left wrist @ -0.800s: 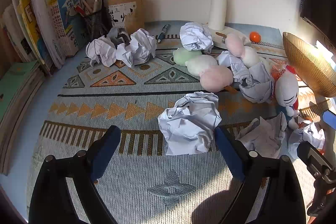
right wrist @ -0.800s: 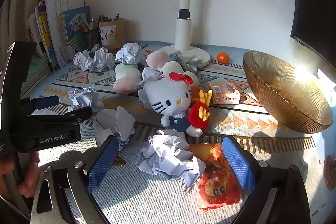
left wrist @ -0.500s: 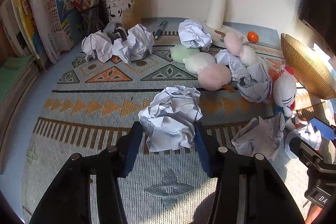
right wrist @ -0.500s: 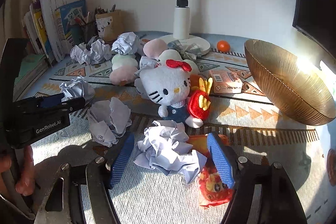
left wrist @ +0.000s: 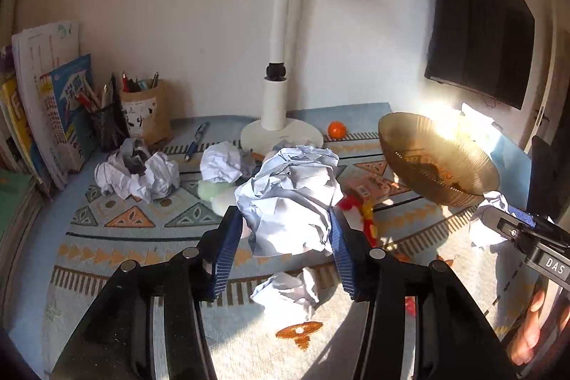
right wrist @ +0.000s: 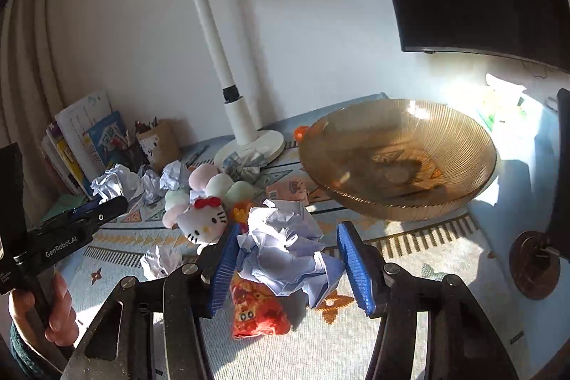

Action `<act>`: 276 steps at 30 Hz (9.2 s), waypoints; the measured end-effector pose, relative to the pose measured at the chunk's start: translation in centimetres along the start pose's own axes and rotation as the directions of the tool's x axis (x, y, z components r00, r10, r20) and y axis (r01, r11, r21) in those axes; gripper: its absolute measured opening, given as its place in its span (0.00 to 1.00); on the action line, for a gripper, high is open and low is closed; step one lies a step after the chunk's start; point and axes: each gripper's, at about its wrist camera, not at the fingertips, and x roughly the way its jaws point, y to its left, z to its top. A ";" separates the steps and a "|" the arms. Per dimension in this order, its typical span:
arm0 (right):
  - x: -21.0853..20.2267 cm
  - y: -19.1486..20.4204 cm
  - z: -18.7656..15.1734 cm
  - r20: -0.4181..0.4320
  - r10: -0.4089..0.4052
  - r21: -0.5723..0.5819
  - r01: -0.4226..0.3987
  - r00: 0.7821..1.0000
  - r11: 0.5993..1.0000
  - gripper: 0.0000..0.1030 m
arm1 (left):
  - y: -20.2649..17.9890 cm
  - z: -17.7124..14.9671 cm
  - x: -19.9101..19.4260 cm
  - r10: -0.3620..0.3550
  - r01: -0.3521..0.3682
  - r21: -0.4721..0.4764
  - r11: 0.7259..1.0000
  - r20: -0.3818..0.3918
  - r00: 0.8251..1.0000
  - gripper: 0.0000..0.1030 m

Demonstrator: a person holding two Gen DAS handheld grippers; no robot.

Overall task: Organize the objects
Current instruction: 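Grasp crumpled paper with both tools and carry them to the amber bowl, then open both tools to drop the paper balls into the bowl, then grasp the red snack bag with right tool while left tool grasps paper, then carry both items over the bowl and open both tools to release, then move both tools back toward the Hello Kitty plush and paper, then grasp Hello Kitty plush with right tool while left tool grasps paper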

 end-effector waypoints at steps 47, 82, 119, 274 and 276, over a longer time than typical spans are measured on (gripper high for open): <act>7.9 -10.6 5.1 0.007 -0.363 0.047 0.362 0.932 0.931 0.77 | -15.0 4.0 12.3 -0.108 0.108 0.071 0.992 -0.008 0.994 0.92; 8.3 5.6 -4.1 -0.078 -0.130 -0.240 0.108 0.988 0.965 1.00 | 9.5 -7.7 2.0 0.097 -0.107 -0.210 0.972 -0.057 0.994 0.97; 2.4 2.3 1.3 -0.071 -0.030 -0.162 0.018 0.997 0.987 0.36 | -4.2 1.8 2.7 -0.118 0.122 0.078 0.990 -0.055 0.992 0.49; 10.5 6.2 -4.8 -0.428 0.106 -0.063 -0.146 0.897 0.987 0.84 | 7.8 -5.5 4.2 0.039 -0.043 -0.188 0.981 -0.026 0.999 0.44; 10.2 6.5 -5.0 -0.422 0.096 -0.095 -0.149 0.902 0.984 0.84 | 7.6 -5.5 4.2 0.042 -0.047 -0.183 0.982 -0.031 0.999 0.44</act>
